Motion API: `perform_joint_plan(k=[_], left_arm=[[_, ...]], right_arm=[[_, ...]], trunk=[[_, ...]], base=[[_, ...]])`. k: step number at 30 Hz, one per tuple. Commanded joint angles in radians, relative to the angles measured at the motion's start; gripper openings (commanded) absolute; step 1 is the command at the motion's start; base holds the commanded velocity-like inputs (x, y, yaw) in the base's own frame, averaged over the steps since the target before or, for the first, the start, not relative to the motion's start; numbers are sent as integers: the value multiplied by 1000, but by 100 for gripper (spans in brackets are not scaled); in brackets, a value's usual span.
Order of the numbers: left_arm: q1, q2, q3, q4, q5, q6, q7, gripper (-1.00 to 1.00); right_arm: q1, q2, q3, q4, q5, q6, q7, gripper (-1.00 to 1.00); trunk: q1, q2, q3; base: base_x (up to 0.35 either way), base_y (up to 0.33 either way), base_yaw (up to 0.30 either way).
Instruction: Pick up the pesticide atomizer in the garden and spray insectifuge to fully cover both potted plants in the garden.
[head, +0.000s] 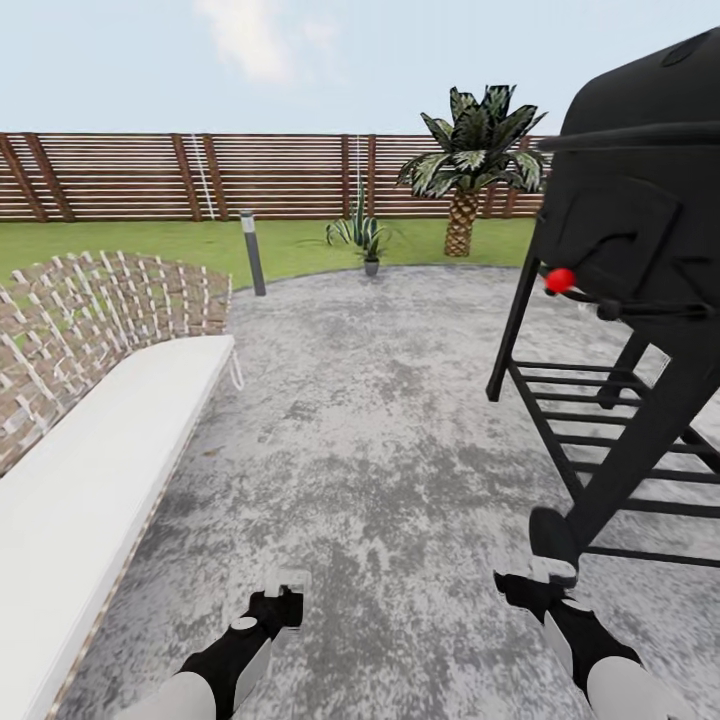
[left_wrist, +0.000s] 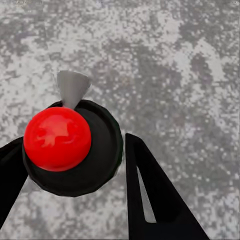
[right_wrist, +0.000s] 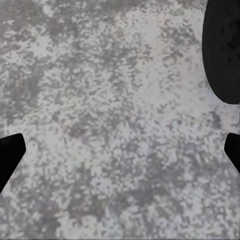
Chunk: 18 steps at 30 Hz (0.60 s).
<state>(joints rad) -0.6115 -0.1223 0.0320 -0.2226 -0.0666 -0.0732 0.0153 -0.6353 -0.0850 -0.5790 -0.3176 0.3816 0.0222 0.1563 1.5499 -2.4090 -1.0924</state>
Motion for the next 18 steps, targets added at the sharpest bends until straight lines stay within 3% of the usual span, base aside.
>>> perform_joint_plan(k=[1, 18], left_arm=[[-1, 0, 3, 1, -7, -4, 2, -100], [-1, -1, 3, 1, -7, -4, 2, -100]], right_arm=[[-1, 1, -8, -1, 8, 2, 7, 100], [-1, 1, -8, -1, 8, 2, 7, 100]], trunk=[[0, 0, -1], [0, 0, -1]], base=[[339, 50, 0], [339, 73, 0]])
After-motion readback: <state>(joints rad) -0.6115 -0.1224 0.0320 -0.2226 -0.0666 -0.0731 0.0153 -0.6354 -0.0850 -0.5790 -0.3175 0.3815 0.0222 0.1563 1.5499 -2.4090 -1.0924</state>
